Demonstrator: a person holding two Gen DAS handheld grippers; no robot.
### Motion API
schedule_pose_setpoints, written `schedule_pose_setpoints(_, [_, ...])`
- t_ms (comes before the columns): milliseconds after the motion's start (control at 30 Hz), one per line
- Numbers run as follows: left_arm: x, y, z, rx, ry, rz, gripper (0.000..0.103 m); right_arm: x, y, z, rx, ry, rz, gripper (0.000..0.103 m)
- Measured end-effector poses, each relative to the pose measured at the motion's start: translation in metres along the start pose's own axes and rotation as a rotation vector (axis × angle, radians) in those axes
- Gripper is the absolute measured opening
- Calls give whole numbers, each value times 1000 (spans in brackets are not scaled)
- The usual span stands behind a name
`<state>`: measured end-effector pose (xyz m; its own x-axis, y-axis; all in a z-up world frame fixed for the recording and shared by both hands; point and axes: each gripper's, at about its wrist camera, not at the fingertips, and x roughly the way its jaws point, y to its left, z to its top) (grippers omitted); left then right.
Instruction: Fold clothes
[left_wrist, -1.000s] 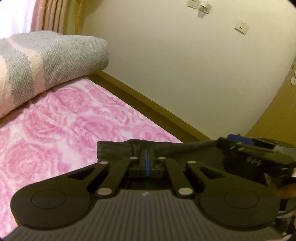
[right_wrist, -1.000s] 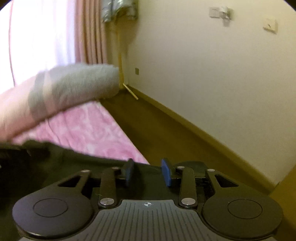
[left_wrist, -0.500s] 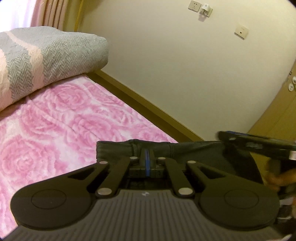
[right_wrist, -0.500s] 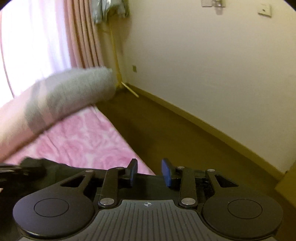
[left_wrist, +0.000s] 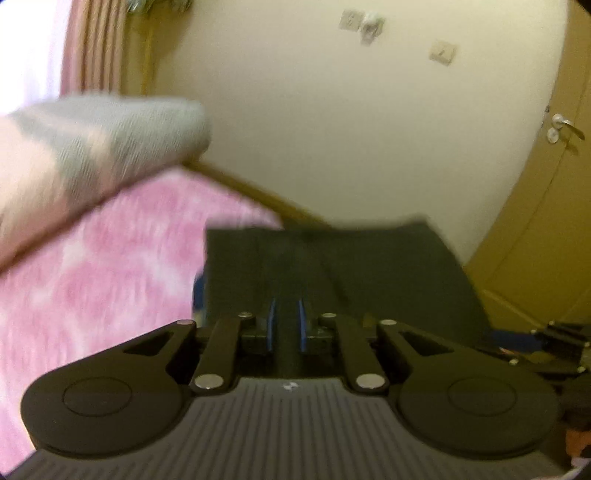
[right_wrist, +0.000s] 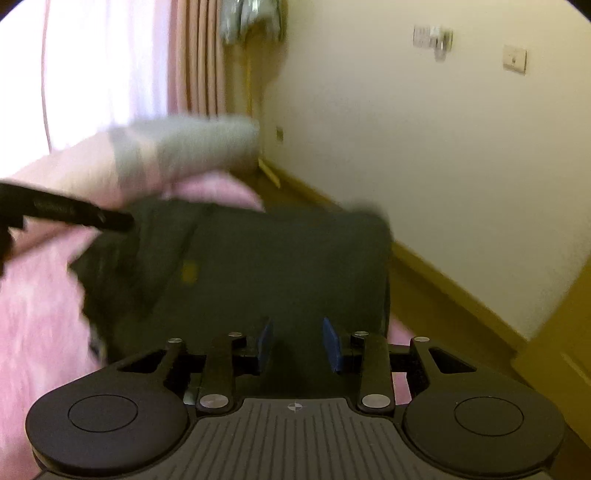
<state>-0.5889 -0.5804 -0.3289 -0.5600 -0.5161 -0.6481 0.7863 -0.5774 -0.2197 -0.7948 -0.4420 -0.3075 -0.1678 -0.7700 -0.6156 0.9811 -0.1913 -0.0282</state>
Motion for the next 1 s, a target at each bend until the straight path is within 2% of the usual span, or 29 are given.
schedule_pose_setpoints(167, [-44,0,-10,-45,45,62,8,-22,25,-25,22,58,-58,34])
schedule_pose_setpoints(200, [-55,-2,-9,-52,69,76,9,-30,28,-24,52,56,-57,34])
schedule_pose_setpoints(300, [-93,-12,-6,-57,119,116,18,-66,38,-24,178,68,-60,34])
schedule_pose_setpoints(367, [-123,-22,-7,-32,137,156,22,-88,45,-24,281,76,-66,35])
schedule_pose_setpoints(400, [-137,-26,-9,-21,140,160,27,-101,48,-25,333,80,-70,37])
schedule_pose_setpoints(433, [-151,-29,-11,-11,142,161,31,-114,52,-27,378,83,-80,44])
schedule_pose_setpoints(467, [-166,-33,-12,-1,145,162,31,-126,57,-28,411,78,-92,69])
schedule_pose_setpoints(500, [-178,-35,-14,2,149,162,31,-137,61,-28,441,70,-101,80])
schedule_pose_setpoints(667, [-248,-45,-25,22,181,166,40,-207,86,-20,469,38,-105,80])
schedule_pose_setpoints(800, [-301,-54,-36,42,185,159,47,-255,106,-16,463,60,-92,80])
schedule_pose_setpoints(1000, [-362,-73,-51,82,202,171,50,-313,136,-20,410,88,-86,80])
